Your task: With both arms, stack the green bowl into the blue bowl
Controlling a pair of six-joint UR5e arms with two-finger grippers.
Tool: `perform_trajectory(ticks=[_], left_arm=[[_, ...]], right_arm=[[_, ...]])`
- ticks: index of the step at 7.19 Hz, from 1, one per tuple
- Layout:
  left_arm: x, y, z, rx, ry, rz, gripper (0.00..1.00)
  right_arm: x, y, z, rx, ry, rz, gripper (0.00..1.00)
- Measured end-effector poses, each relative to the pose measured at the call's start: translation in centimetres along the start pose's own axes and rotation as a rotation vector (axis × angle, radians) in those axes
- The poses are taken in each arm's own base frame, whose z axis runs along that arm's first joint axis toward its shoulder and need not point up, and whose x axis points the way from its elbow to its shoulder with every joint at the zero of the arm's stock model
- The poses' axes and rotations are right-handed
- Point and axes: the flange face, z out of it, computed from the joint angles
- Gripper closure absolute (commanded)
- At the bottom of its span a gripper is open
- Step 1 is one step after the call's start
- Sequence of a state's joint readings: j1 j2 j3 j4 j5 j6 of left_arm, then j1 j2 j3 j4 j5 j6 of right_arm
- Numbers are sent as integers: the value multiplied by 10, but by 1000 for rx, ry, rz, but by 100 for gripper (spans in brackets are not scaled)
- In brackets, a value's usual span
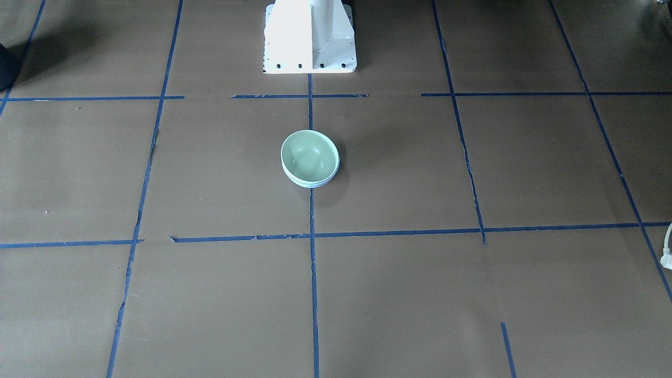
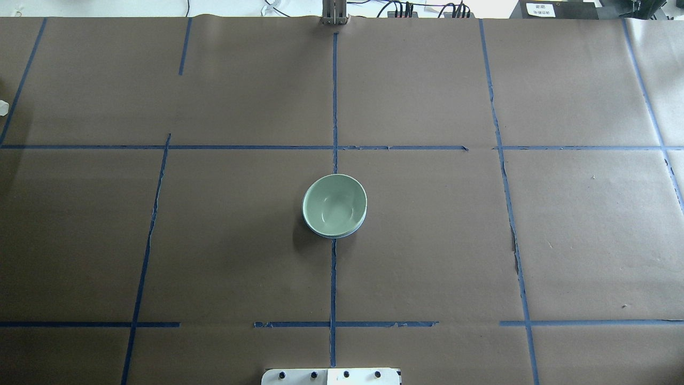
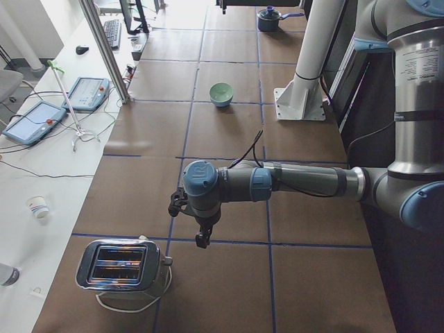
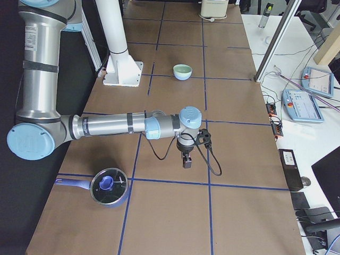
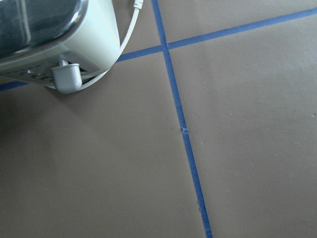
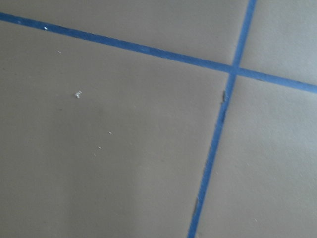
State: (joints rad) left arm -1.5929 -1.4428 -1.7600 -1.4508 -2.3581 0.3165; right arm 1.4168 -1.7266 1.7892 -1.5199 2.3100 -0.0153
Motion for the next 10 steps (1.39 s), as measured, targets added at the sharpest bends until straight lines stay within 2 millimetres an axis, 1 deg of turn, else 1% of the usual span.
perform_trajectory(ticks=[1,2,3,4,10], left_arm=[[0,3,2,-4,1,-1,0],[-1,6,4,-7,2,-4,0],[-2,9,6,-11,5,-8,0],[-2,11,7,-13,8,-11,0],[-2,12,8,-13,10,-12,0]], right_arm=[[23,32,0,-5,5,33,0],[37,58,3,-15,9,58,0],[43,71,6,-20,9,73,0],[45,74,7,-21,8,82,0],[45,75,8,-22,4,87,0]])
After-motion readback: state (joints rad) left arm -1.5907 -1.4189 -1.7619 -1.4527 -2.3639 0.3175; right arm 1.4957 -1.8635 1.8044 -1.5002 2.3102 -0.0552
